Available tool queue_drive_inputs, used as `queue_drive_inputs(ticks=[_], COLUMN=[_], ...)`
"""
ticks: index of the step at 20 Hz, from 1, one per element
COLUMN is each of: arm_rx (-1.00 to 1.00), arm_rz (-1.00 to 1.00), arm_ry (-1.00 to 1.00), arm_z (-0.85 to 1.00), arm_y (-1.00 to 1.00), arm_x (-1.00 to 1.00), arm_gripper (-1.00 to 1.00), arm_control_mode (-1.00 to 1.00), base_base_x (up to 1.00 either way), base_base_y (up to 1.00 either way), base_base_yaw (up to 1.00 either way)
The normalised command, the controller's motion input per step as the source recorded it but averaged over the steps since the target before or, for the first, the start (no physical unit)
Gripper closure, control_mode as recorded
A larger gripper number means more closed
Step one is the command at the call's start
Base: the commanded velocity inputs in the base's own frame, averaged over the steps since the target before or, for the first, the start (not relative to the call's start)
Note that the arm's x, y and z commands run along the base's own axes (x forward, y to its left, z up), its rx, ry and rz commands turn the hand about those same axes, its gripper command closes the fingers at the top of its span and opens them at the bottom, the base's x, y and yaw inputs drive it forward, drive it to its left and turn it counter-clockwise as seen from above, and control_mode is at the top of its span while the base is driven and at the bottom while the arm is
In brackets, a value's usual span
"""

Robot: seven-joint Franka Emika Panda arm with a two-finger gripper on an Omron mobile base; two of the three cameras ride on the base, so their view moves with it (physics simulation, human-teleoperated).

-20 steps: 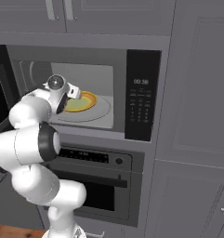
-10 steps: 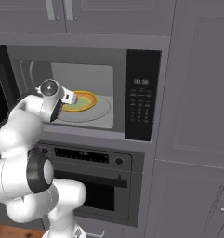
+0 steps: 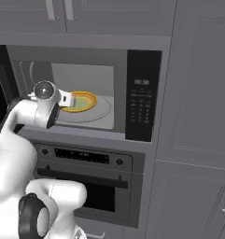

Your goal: Retrieve the reheated potato from the microwave, then place the potato, cheese, and condiment on the cutting board.

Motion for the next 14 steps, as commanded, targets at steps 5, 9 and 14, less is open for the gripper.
queue_drive_inputs(ticks=[5,9,14], arm_rx=[-0.15,-0.03,0.0], arm_rz=[0.02,0.0,0.0], arm_ry=[0.01,0.01,0.0], arm_z=[0.14,0.14,0.11], arm_y=[-0.22,-0.23,-0.15], arm_x=[-0.74,-0.72,-0.71], arm_gripper=[1.0,1.0,1.0], arm_control_mode=[-1.0,-1.0,-1.0], base_base_x=[0.0,0.0,0.0], base_base_y=[0.0,0.0,0.0], base_base_yaw=[0.0,0.0,0.0])
